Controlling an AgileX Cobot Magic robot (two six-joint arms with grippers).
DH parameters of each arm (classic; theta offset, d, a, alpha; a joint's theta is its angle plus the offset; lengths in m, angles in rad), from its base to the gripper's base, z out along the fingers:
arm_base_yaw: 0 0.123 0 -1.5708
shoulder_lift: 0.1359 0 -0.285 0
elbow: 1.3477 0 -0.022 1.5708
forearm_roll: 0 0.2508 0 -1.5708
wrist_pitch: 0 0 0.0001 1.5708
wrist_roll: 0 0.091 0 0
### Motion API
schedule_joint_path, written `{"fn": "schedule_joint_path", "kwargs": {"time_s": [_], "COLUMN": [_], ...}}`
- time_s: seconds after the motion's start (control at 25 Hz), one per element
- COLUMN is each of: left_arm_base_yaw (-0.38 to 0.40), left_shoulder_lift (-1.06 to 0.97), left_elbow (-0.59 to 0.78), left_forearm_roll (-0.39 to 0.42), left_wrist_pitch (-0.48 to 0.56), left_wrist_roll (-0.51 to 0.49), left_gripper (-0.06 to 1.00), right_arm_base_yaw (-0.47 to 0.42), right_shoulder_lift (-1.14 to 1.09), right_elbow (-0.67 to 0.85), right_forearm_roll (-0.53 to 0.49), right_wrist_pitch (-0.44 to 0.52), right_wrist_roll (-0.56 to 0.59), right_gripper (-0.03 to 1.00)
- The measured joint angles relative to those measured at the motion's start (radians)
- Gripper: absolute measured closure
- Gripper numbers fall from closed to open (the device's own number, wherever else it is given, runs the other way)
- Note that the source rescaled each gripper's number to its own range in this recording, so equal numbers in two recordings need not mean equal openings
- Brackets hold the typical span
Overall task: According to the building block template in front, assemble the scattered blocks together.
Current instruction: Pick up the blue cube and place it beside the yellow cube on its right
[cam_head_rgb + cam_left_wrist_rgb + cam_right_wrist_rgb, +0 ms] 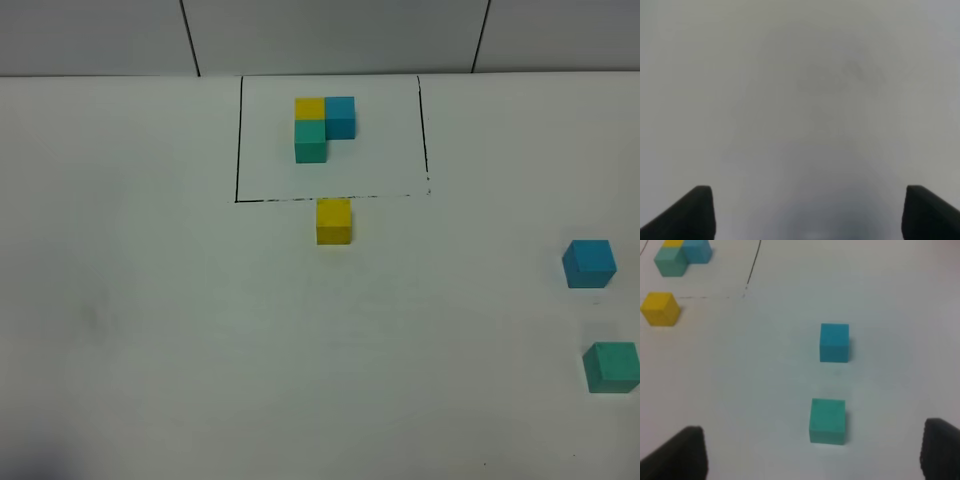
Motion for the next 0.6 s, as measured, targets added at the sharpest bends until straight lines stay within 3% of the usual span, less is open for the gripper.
{"fn": "schedule_joint_path", "kwargs": {"time_s": [0.44,0.6], "left_arm_base_yaw": [-0.002,-0.035], "left_shoulder_lift": [-0.118,-0.138], "left_elbow": [0.005,0.005], "left_forearm_roll": [-0.001,-0.001], "left_wrist_pitch": [-0.014,-0.014], "left_wrist_roll": [0.001,0.001], "left_gripper": [0.18,0.18], "right_arm_base_yaw": [0.000,0.000], "right_shoulder_lift": [0.000,0.000], "right_elbow": [0.000,0.000], "right_forearm_roll": [0.000,0.000], "right_wrist_pitch": [0.000,0.000], "right_wrist_roll": [0.000,0.000], "right_gripper": [0.23,0.23]}}
